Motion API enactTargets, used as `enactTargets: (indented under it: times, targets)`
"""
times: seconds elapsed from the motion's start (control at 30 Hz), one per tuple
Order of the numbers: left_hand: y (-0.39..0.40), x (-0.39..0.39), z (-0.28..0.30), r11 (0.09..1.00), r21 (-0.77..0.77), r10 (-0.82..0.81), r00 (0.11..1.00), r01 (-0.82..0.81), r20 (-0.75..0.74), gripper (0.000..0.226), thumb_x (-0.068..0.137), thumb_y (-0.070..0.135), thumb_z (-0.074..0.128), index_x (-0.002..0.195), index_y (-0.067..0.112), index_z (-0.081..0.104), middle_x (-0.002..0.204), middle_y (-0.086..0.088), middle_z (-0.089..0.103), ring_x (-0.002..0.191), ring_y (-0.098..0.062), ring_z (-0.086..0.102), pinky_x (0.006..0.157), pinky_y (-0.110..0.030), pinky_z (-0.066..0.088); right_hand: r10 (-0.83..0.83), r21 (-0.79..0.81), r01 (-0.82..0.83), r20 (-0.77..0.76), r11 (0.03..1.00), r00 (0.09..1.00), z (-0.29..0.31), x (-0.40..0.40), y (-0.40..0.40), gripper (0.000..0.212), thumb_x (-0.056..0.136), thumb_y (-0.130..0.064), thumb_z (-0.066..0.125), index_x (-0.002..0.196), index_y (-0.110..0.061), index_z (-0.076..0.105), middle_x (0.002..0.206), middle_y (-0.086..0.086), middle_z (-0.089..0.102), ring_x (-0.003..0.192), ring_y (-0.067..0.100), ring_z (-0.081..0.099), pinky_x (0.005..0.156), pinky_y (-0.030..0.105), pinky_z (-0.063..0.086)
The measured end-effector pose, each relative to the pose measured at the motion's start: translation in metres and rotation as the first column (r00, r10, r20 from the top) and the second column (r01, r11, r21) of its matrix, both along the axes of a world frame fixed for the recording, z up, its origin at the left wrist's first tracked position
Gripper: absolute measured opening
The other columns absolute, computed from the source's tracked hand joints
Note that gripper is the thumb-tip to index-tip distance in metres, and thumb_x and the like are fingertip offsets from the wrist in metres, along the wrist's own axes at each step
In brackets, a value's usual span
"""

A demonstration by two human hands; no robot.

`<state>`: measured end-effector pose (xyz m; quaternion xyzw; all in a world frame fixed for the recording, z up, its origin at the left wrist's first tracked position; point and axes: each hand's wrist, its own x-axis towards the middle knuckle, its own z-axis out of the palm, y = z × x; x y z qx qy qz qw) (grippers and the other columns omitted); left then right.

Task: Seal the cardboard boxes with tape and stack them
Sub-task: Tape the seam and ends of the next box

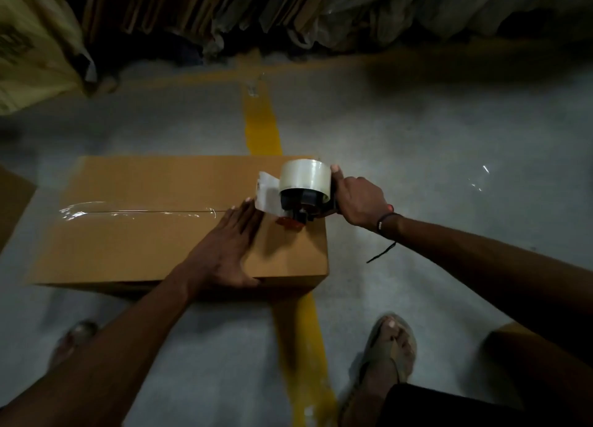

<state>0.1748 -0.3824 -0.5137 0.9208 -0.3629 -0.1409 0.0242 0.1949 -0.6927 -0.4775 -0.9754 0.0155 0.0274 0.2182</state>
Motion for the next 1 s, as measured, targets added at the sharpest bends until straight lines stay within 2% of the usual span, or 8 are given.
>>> enactTargets:
  times: [0.17,0.27,0.4,0.6,0.7,0.8,0.9,1.0]
  targets:
    - [0.001,-0.001,-0.001,0.999,-0.033,-0.013,1.0,0.014,0.022,0.152,0.06,0.093,0.06,0.162,0.007,-0.011,0.171,-0.011,-0.017,0.158,-0.026,-0.015,0.129,-0.049,0.005,0.024,-0.058,-0.029,-0.091,0.998,0.996,0.006,0.003,-0.036,0.059,0.111,-0.039,0.02,0.125,0.009,0.053,0.081,0.019,0.06,0.078,0.04,0.06,0.07,0.041,0.047]
    - [0.001,-0.001,-0.002,0.999,-0.039,-0.008,1.0,0.009,0.023,0.153,0.059,0.093,0.061,0.163,0.008,-0.011,0.171,-0.008,-0.02,0.158,-0.024,-0.016,0.129,-0.049,0.004,0.093,-0.133,-0.105,-0.092,0.986,0.991,0.007,-0.005,-0.076,0.056,0.106,-0.029,0.032,0.153,0.001,0.026,0.095,0.031,0.064,0.084,0.048,0.061,0.065,0.046,0.044]
    - [0.001,0.001,-0.007,0.999,-0.034,-0.008,1.0,0.009,0.019,0.154,0.057,0.095,0.06,0.163,0.008,-0.011,0.171,-0.008,-0.019,0.158,-0.024,-0.015,0.128,-0.051,0.007,0.023,-0.277,-0.053,-0.111,0.959,0.994,0.001,-0.011,-0.112,0.076,0.106,-0.05,0.004,0.113,-0.008,0.067,0.066,-0.004,0.054,0.067,0.022,0.054,0.061,0.031,0.033]
    - [-0.029,-0.005,0.019,0.981,-0.022,0.19,0.975,-0.193,-0.118,0.159,0.05,0.113,0.033,0.164,0.008,-0.007,0.171,-0.008,-0.019,0.158,-0.022,-0.016,0.128,-0.045,-0.006,0.045,-0.288,-0.085,-0.145,0.954,0.988,0.001,-0.001,-0.093,0.08,0.104,-0.061,0.004,0.073,-0.017,0.062,0.064,-0.001,0.058,0.065,0.021,0.056,0.071,0.036,0.047]
    - [-0.08,-0.016,0.039,0.765,-0.308,0.477,0.819,-0.566,-0.32,0.137,0.054,0.11,0.033,0.146,0.009,0.048,0.15,-0.012,0.047,0.138,-0.03,0.044,0.118,-0.049,0.035,0.057,-0.289,-0.093,-0.131,0.953,0.99,0.005,0.0,-0.087,0.07,0.107,-0.055,0.009,0.065,-0.02,0.052,0.06,-0.001,0.052,0.061,0.019,0.052,0.07,0.035,0.046]
    - [-0.141,0.002,0.051,0.393,-0.318,0.392,0.47,-0.863,-0.791,0.114,0.048,0.106,0.055,0.111,0.012,0.072,0.104,-0.005,0.075,0.095,-0.025,0.071,0.093,-0.053,0.056,0.075,-0.333,-0.108,-0.109,0.937,0.991,0.009,0.003,-0.085,0.068,0.107,-0.056,0.009,0.065,-0.021,0.051,0.06,-0.001,0.051,0.057,0.014,0.049,0.066,0.035,0.044]
    - [-0.179,0.022,0.071,0.178,-0.084,0.381,0.147,-0.98,-0.913,0.151,0.023,0.103,0.067,0.142,0.013,0.043,0.133,-0.008,0.059,0.118,-0.031,0.062,0.098,-0.05,0.055,0.084,-0.38,-0.123,-0.117,0.917,0.99,0.012,0.008,-0.082,0.068,0.106,-0.057,0.007,0.068,-0.022,0.051,0.061,-0.005,0.051,0.064,0.021,0.057,0.067,0.035,0.046]
    - [-0.191,0.028,0.067,0.119,-0.064,0.467,0.112,-0.991,-0.877,0.163,0.013,0.099,0.068,0.148,0.02,0.023,0.142,-0.013,0.046,0.128,-0.038,0.051,0.105,-0.056,0.048,0.059,-0.369,-0.106,-0.137,0.923,0.989,0.012,0.009,-0.079,0.074,0.105,-0.06,0.005,0.07,-0.021,0.058,0.064,-0.004,0.055,0.069,0.022,0.06,0.071,0.036,0.049]
